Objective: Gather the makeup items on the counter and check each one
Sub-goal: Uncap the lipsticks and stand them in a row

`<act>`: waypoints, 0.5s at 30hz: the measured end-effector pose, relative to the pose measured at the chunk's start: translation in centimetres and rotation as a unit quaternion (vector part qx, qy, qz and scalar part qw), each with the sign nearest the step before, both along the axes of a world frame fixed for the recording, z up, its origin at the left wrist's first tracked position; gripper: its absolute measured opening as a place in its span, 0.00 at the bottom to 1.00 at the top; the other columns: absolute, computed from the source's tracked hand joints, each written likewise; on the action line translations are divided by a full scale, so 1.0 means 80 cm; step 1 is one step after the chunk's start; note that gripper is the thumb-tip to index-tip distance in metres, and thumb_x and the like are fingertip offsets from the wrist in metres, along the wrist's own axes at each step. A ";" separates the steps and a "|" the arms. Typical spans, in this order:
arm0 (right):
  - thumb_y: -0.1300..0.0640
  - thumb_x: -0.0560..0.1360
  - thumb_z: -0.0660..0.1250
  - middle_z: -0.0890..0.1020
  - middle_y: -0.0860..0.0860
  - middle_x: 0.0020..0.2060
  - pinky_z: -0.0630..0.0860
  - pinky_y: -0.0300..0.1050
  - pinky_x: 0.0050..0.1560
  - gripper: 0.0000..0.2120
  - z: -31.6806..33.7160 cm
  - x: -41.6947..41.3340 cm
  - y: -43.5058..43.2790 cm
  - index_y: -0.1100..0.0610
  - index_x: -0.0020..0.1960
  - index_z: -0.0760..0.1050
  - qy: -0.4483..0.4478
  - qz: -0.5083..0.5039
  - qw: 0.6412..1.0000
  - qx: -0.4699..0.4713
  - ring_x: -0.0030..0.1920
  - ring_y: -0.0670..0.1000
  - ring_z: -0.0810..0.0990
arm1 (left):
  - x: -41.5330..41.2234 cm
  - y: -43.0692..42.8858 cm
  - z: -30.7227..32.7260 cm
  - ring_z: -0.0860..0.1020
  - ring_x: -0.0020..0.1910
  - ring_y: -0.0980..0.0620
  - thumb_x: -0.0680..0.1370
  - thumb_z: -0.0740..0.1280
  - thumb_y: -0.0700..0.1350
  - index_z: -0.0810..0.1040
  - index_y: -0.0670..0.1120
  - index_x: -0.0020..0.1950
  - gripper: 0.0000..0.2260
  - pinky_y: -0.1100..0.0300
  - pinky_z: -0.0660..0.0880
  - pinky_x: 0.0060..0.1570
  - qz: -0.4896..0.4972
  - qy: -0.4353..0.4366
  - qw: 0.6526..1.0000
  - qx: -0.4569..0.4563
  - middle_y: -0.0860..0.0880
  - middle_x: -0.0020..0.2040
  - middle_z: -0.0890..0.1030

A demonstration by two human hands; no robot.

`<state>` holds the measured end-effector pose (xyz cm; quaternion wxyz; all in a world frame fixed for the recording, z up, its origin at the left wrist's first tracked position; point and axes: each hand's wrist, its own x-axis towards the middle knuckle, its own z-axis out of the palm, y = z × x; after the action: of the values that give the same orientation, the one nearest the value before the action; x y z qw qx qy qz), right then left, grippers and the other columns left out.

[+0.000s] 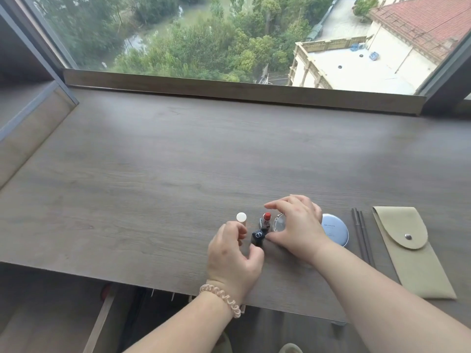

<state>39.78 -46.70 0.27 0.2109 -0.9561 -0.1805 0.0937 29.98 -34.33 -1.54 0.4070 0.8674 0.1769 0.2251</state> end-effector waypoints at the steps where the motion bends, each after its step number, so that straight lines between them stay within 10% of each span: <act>1: 0.48 0.62 0.74 0.73 0.40 0.56 0.50 0.45 0.67 0.28 0.003 -0.002 -0.004 0.39 0.61 0.72 0.003 -0.002 1.000 0.003 0.68 0.47 0.60 | 0.000 0.005 0.005 0.72 0.38 0.56 0.63 0.63 0.47 0.70 0.50 0.43 0.10 0.59 0.72 0.44 0.018 0.011 1.000 -0.006 0.57 0.38 0.73; 8: 0.46 0.58 0.76 0.69 0.37 0.57 0.52 0.42 0.64 0.36 0.030 -0.017 -0.026 0.38 0.64 0.68 0.037 0.014 0.998 0.050 0.66 0.44 0.59 | 0.031 0.030 0.016 0.69 0.63 0.52 0.70 0.69 0.52 0.72 0.57 0.60 0.18 0.55 0.62 0.60 0.012 0.267 0.964 -0.007 0.56 0.59 0.74; 15: 0.38 0.62 0.71 0.70 0.38 0.61 0.50 0.40 0.64 0.33 0.062 -0.030 -0.038 0.40 0.65 0.68 0.008 0.062 0.997 0.049 0.68 0.43 0.59 | 0.042 0.031 0.057 0.78 0.52 0.50 0.72 0.67 0.51 0.77 0.51 0.42 0.05 0.49 0.72 0.58 0.041 0.203 0.976 -0.066 0.54 0.49 0.82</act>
<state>37.38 -49.71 5.23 0.2530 -0.9307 -0.2423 0.1050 33.33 -31.85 3.01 0.4095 0.8582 0.3058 0.0483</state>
